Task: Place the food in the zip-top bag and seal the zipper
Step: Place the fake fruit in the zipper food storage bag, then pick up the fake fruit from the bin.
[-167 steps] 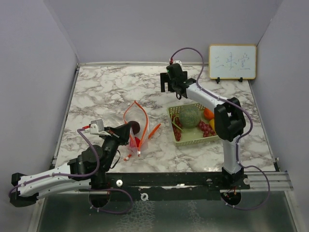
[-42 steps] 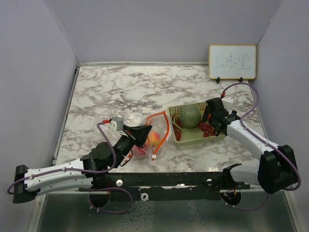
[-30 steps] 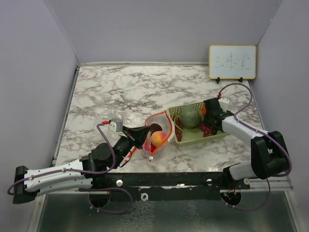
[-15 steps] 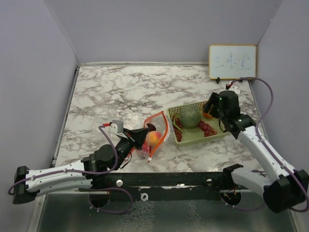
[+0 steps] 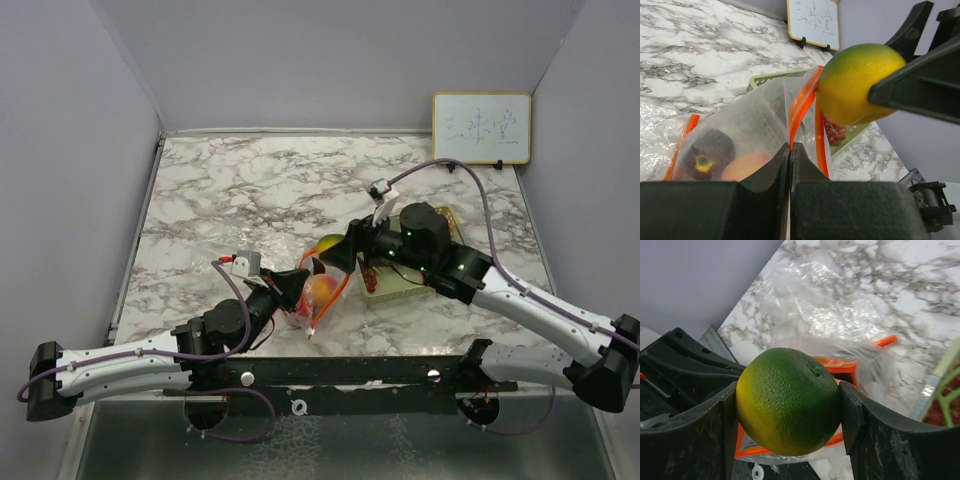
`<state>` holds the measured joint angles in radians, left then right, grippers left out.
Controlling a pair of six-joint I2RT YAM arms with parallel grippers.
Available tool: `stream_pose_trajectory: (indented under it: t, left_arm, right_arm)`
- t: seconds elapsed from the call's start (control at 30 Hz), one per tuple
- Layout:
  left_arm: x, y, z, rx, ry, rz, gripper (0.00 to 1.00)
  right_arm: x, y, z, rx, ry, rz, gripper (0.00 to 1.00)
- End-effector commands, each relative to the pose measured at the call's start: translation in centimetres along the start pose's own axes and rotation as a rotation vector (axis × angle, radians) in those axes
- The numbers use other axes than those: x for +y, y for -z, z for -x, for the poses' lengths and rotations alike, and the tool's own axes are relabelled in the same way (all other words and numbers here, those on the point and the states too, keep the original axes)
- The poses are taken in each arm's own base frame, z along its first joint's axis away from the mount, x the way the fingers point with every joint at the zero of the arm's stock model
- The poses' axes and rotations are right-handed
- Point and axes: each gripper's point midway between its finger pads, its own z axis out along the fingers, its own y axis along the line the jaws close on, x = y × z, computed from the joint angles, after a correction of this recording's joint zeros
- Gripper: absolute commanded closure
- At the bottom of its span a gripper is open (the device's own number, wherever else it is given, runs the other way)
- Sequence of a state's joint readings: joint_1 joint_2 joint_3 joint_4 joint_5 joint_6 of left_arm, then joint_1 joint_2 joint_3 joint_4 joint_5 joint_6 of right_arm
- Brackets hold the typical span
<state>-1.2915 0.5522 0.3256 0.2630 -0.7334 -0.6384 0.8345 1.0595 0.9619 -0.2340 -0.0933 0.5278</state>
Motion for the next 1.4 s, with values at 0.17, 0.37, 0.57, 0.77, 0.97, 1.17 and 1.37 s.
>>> stream_pose_trajectory:
  t: [0.17, 0.37, 0.57, 0.77, 0.97, 1.17, 1.37]
  left_arm:
    - [-0.8, 0.3, 1.6, -0.024, 0.045, -0.012, 1.00]
    - [-0.9, 0.2, 2.1, -0.039, 0.035, -0.012, 1.00]
    - [-1.1, -0.1, 1.5, -0.028, 0.033, -0.015, 1.00]
    - [-1.1, -0.1, 1.5, -0.026, 0.032, -0.015, 1.00]
    - [-1.1, 0.0, 1.9, -0.032, 0.033, -0.013, 1.00]
    - [-1.5, 0.5, 3.2, -0.055, 0.055, -0.032, 1.00]
    - [-1.3, 0.8, 3.1, -0.058, 0.061, -0.037, 1.00]
  right_arm:
    - [0.8, -3.9, -3.0, 0.059, -0.030, -0.006, 0.76]
    - [1.9, -3.6, -2.3, 0.058, 0.013, 0.016, 0.40]
    - [3.3, -3.5, -2.2, 0.072, 0.028, 0.073, 0.16]
    - [3.2, -3.6, -2.2, 0.075, 0.033, 0.058, 0.00]
    - [1.9, -2.0, -0.3, -0.009, 0.015, -0.040, 0.01]
    - [-9.0, 4.7, 1.0, -0.149, -0.015, -0.656, 0.00]
    - [-15.8, 8.2, -0.1, -0.162, -0.108, -0.921, 0.00]
